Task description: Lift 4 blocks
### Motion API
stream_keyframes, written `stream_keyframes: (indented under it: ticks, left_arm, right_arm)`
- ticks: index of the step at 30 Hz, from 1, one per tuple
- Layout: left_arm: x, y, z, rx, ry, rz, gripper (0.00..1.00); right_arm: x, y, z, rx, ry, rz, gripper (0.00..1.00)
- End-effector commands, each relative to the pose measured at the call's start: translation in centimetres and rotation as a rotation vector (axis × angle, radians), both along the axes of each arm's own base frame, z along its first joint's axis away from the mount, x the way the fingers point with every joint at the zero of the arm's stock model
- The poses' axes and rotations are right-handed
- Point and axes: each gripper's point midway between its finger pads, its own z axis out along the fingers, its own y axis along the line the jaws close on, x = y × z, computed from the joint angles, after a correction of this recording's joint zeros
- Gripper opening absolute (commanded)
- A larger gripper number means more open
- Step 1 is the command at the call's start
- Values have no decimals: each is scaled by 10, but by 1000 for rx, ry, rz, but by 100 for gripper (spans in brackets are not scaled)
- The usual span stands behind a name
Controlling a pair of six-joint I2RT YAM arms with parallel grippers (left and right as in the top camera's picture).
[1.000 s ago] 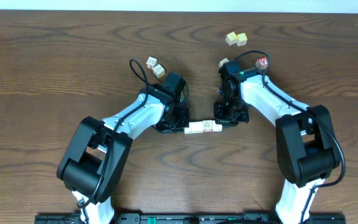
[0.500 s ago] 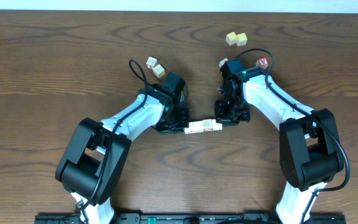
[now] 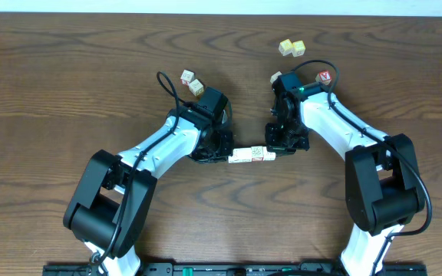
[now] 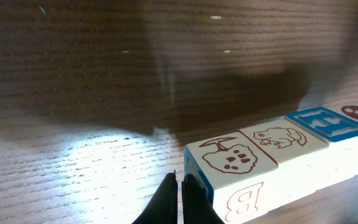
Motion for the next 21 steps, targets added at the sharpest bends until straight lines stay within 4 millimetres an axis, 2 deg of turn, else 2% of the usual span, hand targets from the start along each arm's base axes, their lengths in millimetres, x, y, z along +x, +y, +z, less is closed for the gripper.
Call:
stream_keyframes:
  ticks: [1,8,21]
  left_arm:
    - [-10,-30,26,-156,5,-76,7]
    - [-10,-30,29,-161,3,-76,7]
    - [-8,-31,54,-190,-53,-81,7]
  right_arm:
    - [-10,42,20,204,29,29,1]
    - [-10,44,26,219,17,31,1]
    - [-8,48,33,249,9,33,1]
